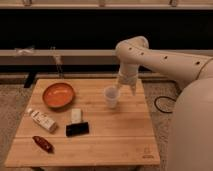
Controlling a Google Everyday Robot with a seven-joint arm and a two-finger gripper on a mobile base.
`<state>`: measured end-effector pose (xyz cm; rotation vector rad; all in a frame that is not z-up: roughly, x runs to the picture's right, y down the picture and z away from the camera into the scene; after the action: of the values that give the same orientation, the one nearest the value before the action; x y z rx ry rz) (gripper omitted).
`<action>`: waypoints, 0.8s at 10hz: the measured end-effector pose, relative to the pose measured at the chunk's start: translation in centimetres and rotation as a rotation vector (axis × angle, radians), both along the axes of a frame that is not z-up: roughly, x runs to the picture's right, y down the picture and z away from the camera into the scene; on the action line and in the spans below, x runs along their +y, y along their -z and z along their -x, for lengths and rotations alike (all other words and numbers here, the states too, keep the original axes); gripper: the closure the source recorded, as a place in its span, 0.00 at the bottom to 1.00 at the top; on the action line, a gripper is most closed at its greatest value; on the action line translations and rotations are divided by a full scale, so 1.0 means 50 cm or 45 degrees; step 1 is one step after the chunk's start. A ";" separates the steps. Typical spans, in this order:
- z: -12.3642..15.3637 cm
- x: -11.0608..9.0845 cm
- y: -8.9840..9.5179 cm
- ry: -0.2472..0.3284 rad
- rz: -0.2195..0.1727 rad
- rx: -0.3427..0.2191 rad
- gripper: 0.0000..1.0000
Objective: Move the arm in a circular motion
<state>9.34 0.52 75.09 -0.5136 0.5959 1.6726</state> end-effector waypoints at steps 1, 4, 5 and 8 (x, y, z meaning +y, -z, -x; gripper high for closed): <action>0.036 -0.025 -0.019 0.027 -0.006 -0.020 0.35; 0.167 -0.098 -0.072 0.112 -0.021 -0.097 0.35; 0.200 -0.115 -0.081 0.137 -0.027 -0.122 0.35; 0.348 -0.153 -0.091 0.258 -0.039 -0.246 0.35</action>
<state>-8.05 -7.12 79.62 -0.5659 0.4639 1.4199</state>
